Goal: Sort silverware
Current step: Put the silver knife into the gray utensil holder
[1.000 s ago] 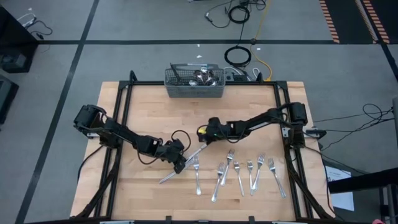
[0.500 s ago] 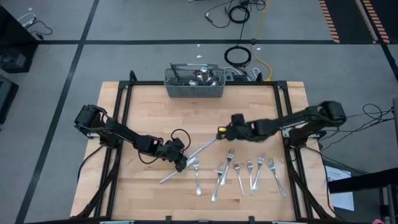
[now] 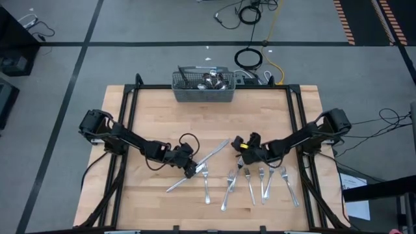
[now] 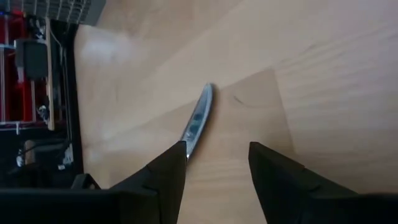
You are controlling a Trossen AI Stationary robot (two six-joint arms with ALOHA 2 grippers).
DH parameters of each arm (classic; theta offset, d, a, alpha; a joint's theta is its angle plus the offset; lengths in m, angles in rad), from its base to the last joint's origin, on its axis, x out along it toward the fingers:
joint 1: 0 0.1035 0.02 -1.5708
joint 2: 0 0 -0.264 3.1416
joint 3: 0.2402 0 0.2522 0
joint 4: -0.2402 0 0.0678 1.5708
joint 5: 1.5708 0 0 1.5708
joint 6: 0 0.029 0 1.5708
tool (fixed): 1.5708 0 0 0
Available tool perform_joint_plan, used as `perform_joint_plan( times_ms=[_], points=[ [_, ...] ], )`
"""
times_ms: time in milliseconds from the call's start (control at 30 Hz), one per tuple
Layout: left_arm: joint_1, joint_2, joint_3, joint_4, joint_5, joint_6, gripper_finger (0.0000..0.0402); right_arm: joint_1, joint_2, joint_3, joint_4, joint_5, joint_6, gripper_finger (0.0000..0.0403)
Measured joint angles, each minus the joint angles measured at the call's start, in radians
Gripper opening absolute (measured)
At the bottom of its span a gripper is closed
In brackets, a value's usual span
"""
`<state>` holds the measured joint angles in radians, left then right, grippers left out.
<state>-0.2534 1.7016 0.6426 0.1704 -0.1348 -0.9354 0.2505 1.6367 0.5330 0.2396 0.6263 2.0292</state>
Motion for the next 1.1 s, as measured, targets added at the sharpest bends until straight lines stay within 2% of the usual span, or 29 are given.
perform_joint_plan(
  times_ms=[100,300,467,833,1100],
  points=[
    [0.011,0.000,0.000,0.004,0.012,0.002,0.0000,-0.030,0.013,0.010,0.008,-0.049,-0.027,0.0168],
    [0.027,0.000,0.000,0.006,0.031,0.021,0.0000,-0.133,0.018,0.028,0.024,-0.215,-0.199,0.0161],
    [0.039,0.000,0.000,0.007,0.031,0.026,0.0000,-0.195,0.017,0.030,0.021,-0.283,-0.239,0.0160],
    [0.045,-0.001,0.000,0.006,0.030,0.032,0.0000,-0.232,0.021,0.031,0.002,-0.297,-0.262,0.0160],
    [0.045,-0.001,0.001,0.007,0.030,0.032,0.0000,-0.237,0.092,0.060,0.040,-0.275,-0.263,0.0160]
  ],
)
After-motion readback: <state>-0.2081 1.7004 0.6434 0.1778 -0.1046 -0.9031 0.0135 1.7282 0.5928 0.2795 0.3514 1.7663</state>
